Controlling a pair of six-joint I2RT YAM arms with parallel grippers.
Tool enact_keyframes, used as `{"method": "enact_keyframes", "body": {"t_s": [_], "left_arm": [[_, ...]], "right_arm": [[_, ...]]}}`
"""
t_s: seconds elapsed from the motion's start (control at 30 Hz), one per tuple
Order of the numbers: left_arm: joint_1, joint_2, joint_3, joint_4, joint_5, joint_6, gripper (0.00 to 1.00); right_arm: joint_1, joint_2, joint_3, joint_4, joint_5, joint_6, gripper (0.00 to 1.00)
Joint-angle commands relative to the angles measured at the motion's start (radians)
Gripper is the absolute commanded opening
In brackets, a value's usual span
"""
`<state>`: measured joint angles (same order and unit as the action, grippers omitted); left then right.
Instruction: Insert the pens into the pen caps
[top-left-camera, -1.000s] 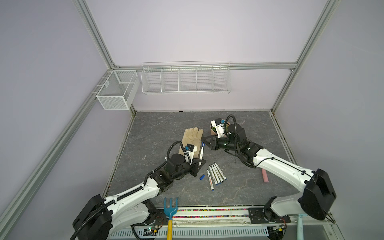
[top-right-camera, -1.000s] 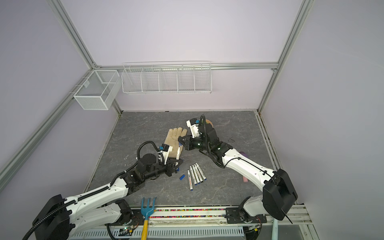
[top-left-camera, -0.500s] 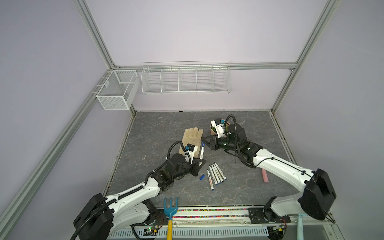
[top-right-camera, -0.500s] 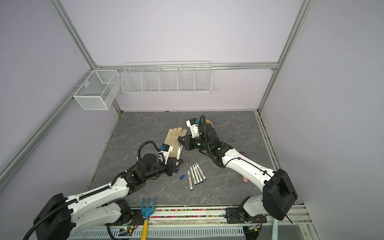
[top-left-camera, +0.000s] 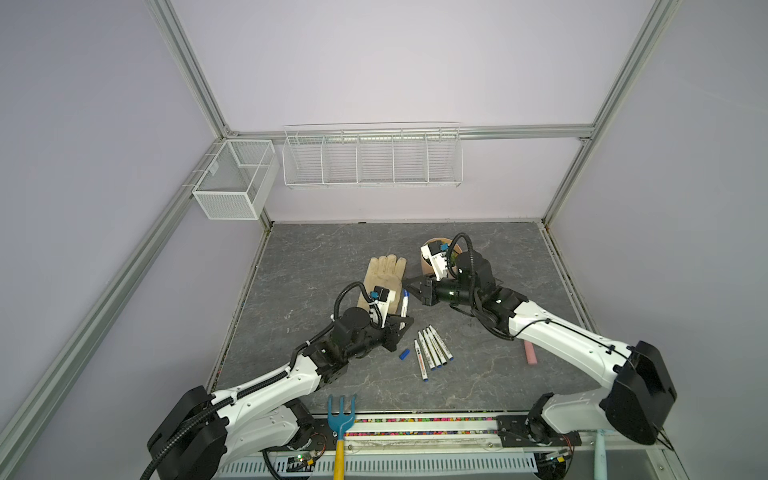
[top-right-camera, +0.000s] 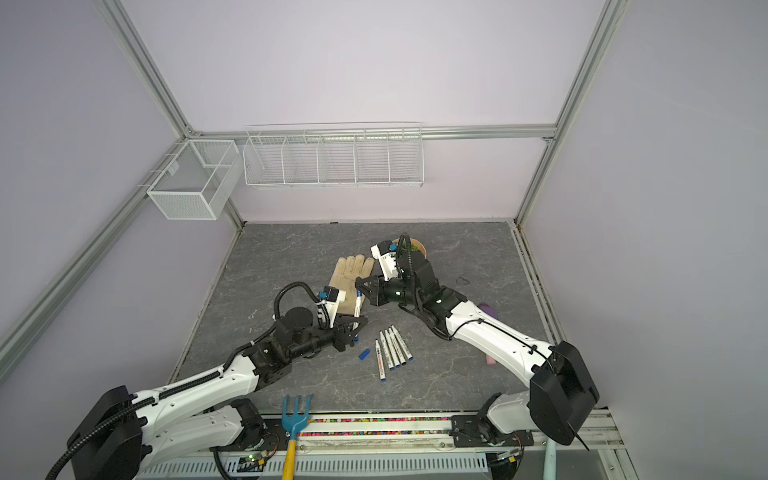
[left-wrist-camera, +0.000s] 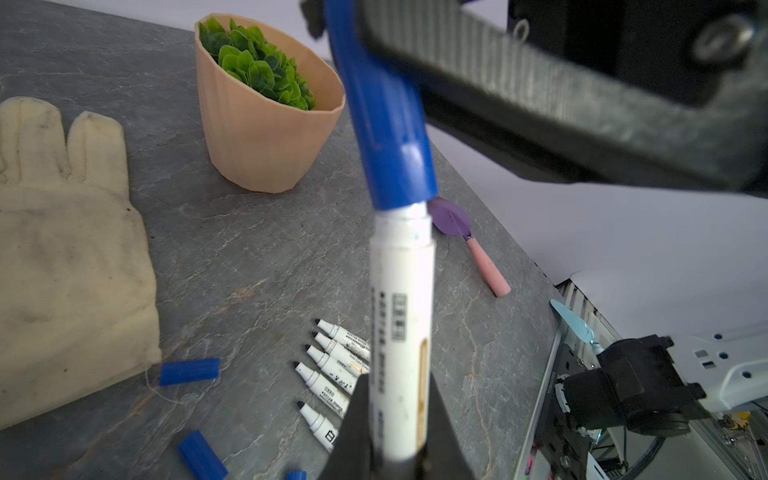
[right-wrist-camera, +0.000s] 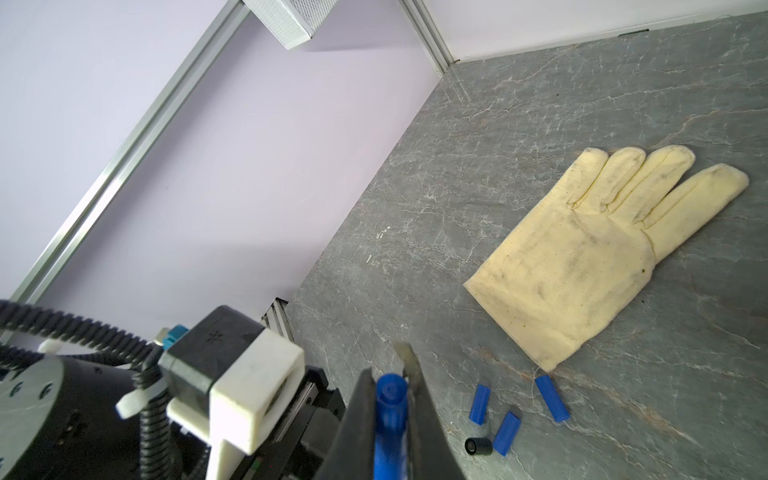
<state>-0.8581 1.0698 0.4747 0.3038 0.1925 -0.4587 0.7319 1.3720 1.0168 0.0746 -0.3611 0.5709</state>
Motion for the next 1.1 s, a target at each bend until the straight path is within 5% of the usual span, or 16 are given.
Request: {"method": "enact_keyframes", "body": {"t_s": [0.0,0.33,1.07], "left_arm": [[0.003,0.012,0.011,0.092,-0.013,-0.015,0.0],[0.003,0.05,0.041,0.116,0.011,-0.019,0.0],[0.007,0.085,0.096,0.192,0.009,-0.063,0.0]], "right_arm": [[-0.016,-0.04,-0.023,-0.048,-0.08,-0.029,0.07],[-0.056,-0.003,0.02,-0.182,-0.368,-0.12,0.07],[-0.057,-0.027,0.046,-0.491,-0.478,-0.273,0.07]]}}
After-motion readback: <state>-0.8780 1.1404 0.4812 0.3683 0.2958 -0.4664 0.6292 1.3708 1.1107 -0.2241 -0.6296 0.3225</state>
